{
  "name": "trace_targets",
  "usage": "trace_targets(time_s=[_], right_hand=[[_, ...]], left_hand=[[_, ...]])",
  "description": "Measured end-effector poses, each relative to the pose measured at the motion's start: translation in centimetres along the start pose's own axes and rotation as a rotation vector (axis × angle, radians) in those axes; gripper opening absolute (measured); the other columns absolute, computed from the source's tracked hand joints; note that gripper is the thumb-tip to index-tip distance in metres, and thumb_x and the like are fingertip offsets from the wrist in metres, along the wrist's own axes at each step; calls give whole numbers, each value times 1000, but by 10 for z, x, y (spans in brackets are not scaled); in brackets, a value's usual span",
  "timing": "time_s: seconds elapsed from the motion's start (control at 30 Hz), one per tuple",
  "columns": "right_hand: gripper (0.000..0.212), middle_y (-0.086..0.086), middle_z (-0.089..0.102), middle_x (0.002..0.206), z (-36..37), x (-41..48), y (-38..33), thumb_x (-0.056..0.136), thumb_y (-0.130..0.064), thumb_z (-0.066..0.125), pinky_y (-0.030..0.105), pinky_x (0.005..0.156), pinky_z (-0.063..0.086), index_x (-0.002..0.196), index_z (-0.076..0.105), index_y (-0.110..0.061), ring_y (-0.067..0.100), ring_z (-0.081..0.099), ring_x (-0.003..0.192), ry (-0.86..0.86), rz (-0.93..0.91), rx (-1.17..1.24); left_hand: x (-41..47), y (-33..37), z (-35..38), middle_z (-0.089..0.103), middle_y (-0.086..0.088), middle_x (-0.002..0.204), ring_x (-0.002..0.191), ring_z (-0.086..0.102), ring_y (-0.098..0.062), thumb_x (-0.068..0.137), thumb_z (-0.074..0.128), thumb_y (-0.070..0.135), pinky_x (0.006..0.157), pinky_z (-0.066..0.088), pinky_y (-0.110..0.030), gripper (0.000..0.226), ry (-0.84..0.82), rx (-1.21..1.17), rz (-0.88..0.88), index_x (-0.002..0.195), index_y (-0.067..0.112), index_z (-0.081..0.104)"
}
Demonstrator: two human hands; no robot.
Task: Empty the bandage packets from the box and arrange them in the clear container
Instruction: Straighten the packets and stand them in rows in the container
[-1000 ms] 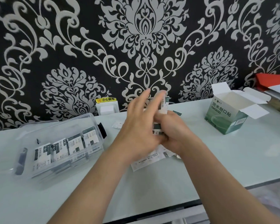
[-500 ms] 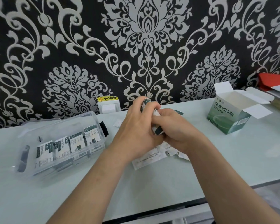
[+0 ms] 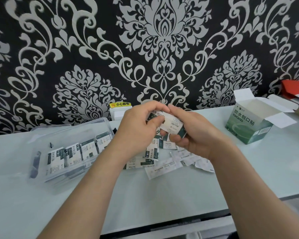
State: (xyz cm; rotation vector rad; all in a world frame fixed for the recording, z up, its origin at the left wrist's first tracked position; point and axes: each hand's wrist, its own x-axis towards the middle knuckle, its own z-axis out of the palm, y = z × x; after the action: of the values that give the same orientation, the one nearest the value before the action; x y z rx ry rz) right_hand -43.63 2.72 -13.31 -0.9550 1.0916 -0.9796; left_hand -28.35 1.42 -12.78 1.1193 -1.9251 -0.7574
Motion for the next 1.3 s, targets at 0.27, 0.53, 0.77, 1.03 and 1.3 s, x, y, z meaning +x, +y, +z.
trace_targets(time_s=[0.27,0.53,0.77,1.03,1.3], right_hand=[[34,4,61,66,32,7,1,97,-40,52,15,36,36,93,62,-8,11,48,47,8,-71,163],[16,9,66,68,102,17,8,86,1,68,25,54,58,92,56,-7,21,68,53,11,-369,-70],[39,3,66,88,145,25,22,77,0,75,45,66,59,102,60,-26,23,69,70,-117,-487,-628],[25,-8,52,106,155,28,26,81,-1,70,38,71,54,91,70,-24,15,60,76,-56,-887,-1129],[23,-13,66,83,168,46,-3,81,-42,73,19,64,43,84,68,-20,0,60,71,-185,-349,-897]], left_hand=[[-6,0,-24,64,10,77,51,58,-5,86,68,5,49,47,-19,23,59,-70,-84,92,27,68],[-26,-28,-109,60,-10,65,48,51,-11,92,55,-5,42,41,-17,24,120,-261,-380,95,13,70],[-47,-61,-149,63,-1,56,48,53,-6,91,58,-4,43,43,-16,24,208,-197,-543,104,14,66],[-51,-76,-165,63,-9,70,49,52,-9,90,58,-4,45,42,-18,25,57,-188,-595,105,13,70],[-49,-80,-160,59,-2,61,48,52,-10,91,60,3,52,47,-26,24,67,55,-522,100,24,68]])
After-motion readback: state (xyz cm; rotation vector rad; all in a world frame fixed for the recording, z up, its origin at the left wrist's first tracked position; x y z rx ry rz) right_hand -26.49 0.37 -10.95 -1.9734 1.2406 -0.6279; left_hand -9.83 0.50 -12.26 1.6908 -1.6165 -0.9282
